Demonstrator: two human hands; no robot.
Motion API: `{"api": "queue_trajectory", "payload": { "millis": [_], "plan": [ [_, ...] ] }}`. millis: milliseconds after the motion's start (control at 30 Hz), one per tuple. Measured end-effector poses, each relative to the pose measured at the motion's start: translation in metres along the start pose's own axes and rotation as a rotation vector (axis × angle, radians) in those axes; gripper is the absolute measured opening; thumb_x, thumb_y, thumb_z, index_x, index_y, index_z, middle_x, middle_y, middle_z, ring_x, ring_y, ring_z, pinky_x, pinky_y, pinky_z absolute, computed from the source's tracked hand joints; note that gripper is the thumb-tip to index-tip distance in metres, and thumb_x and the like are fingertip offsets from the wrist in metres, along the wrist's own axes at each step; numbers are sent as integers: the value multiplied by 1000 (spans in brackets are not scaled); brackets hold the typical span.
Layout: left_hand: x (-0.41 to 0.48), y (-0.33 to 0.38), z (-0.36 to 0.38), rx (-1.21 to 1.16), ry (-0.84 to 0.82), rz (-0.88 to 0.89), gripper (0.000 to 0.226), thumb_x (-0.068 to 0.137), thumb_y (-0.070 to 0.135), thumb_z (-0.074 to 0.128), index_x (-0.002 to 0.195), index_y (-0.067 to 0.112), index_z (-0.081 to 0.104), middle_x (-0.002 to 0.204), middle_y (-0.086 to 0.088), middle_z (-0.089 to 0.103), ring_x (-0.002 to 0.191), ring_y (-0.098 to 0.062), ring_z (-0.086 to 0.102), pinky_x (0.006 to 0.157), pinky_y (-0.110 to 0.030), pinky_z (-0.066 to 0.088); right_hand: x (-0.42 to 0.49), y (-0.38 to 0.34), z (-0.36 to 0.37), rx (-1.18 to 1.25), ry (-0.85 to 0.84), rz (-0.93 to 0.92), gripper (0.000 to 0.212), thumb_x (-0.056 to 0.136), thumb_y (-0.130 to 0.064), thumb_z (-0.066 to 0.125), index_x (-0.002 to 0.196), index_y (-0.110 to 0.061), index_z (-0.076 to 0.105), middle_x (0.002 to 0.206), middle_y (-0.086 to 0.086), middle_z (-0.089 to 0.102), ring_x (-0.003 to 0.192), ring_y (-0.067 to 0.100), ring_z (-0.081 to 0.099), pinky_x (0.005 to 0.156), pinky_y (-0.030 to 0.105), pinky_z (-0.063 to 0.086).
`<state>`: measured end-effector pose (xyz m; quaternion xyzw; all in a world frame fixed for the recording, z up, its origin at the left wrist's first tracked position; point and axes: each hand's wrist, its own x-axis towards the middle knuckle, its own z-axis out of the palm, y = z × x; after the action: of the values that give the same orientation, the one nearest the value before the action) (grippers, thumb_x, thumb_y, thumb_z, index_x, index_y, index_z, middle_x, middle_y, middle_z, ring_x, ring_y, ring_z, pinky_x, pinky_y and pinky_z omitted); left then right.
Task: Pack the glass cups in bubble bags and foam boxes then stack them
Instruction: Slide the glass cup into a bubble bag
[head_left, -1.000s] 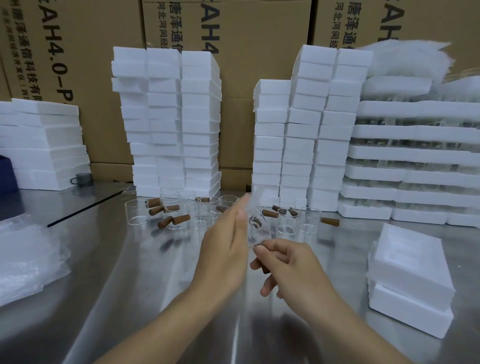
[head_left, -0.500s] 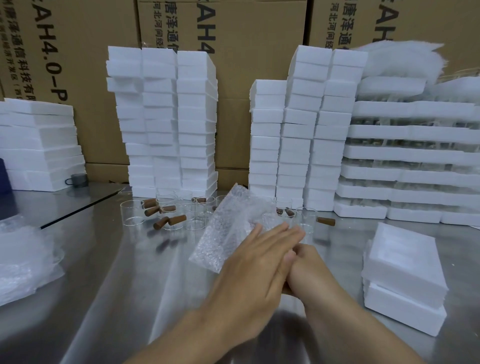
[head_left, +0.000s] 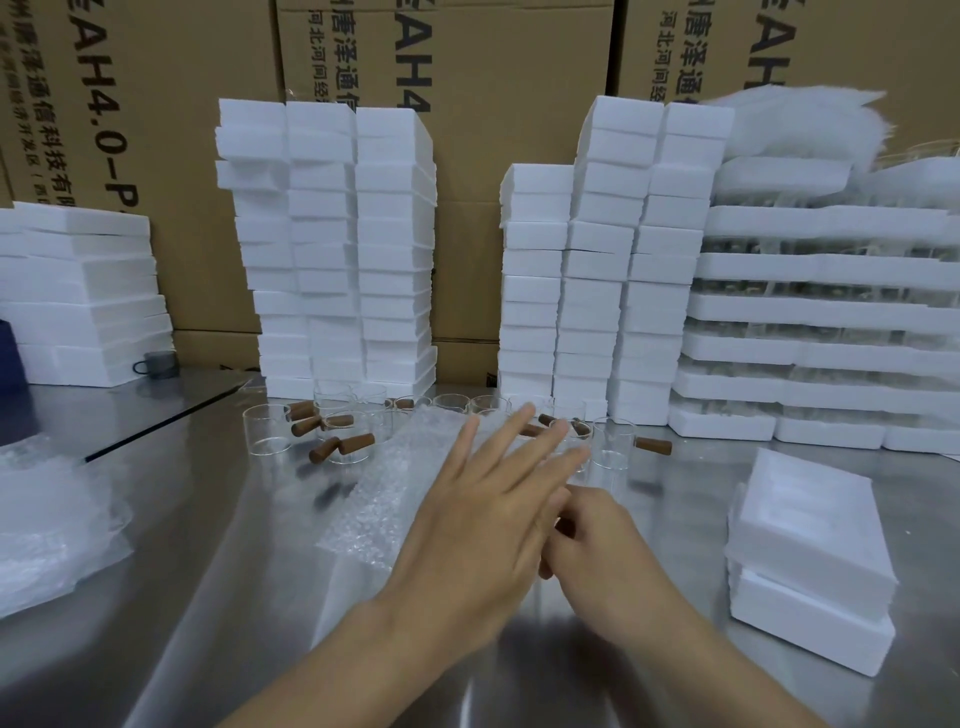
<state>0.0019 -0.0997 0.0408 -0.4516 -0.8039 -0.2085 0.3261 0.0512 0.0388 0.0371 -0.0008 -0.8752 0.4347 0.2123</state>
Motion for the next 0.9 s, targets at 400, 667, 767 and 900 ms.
{"api": "queue_trajectory", "payload": {
  "millis": [400, 667, 767, 900],
  "plan": [
    [-2, 8, 4, -226, 13, 138, 47, 116, 27, 36, 162, 24, 47, 172, 13, 35, 163, -3, 13, 134, -36, 10, 5, 1, -3, 837, -123, 266, 28, 95, -26, 54, 98, -25, 81, 104, 6, 68, 95, 20, 61, 77, 33, 47],
    [2, 23, -6, -680, 631, -411, 30, 97, 45, 66, 123, 57, 57, 136, 23, 54, 137, -3, 50, 103, -9, 37, 7, -8, -15, 1130, -95, 337, 35, 100, -6, 52, 77, -25, 71, 71, -8, 48, 55, 7, 36, 45, 19, 27],
    [5, 11, -4, -1145, 579, -826, 46, 72, 37, 78, 109, 52, 54, 118, 15, 63, 102, 4, 66, 86, -23, 48, 5, -12, -15, 1193, -100, 340, 34, 98, -14, 59, 70, -27, 73, 70, -8, 51, 56, 8, 37, 44, 19, 27],
    [4, -8, 5, -1490, 136, -877, 37, 71, 22, 73, 107, 33, 75, 120, 2, 78, 112, -15, 74, 85, -33, 53, 6, -14, -13, 1166, -117, 337, 6, 88, -22, 70, 83, -25, 72, 75, -6, 53, 57, 7, 38, 45, 19, 26]
  ]
}}
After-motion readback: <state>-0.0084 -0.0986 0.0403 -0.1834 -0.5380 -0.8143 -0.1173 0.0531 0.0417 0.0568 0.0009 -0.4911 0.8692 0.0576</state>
